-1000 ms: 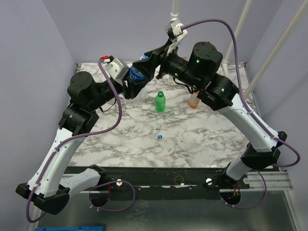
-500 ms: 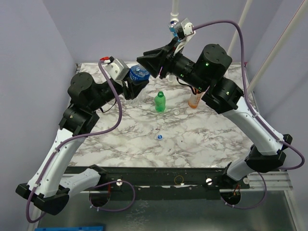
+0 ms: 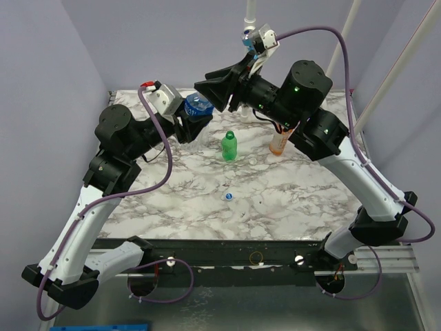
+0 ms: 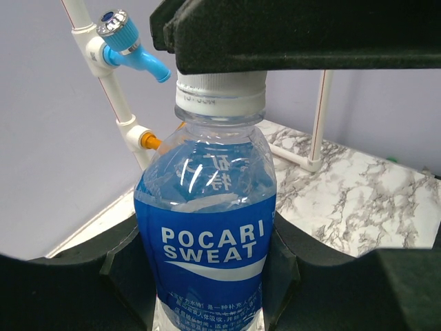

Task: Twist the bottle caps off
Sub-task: Unscrew the bottle cap from the plastic bottle.

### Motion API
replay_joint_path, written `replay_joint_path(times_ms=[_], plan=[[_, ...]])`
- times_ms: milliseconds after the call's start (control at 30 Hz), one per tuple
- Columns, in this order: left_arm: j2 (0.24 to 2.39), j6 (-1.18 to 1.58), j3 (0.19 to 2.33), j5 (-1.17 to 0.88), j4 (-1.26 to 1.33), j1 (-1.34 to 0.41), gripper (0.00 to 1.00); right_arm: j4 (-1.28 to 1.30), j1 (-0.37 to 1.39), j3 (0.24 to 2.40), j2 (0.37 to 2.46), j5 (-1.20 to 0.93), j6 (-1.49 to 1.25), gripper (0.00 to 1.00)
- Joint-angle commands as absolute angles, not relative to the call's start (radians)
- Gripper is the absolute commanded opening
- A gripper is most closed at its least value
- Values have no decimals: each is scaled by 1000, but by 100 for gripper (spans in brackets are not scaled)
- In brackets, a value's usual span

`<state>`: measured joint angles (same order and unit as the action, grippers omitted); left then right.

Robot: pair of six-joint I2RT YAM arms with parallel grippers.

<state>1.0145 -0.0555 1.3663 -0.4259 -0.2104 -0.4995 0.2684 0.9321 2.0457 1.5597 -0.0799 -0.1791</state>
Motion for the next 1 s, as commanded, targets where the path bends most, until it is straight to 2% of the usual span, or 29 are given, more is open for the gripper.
replay_joint_path(times_ms=[0,200,300,400,533,600,667,833,900,967], plan=[[1003,-18,1381,-425,-187,-502,0,296,930,2086,1585,-156,-170,44],[1012,-5,1399,-426,-186,-502,0,340,930,2129,1611,-187,-154,43],[1014,-5,1401,-426,-186,-501,0,326,930,2115,1603,-170,-158,27],[1014,22,1403,-432,-185,-500,0,297,930,2086,1577,-154,-164,3],[1018,58,1412,-465,-180,-500,0,283,930,2076,1557,-175,-161,1],[1020,107,1427,-549,-177,-498,0,277,927,2067,1547,-236,-154,1],[1023,167,1445,-712,-173,-496,0,262,901,2048,1529,-401,-155,1],[1065,418,1535,-1153,-166,-497,0,61,804,1960,1493,-1107,-302,1],[1075,472,1560,-1218,-162,-497,0,-156,796,1930,1510,-1331,-465,1],[1076,490,1573,-1233,-157,-497,0,-398,795,1882,1522,-1412,-654,1]])
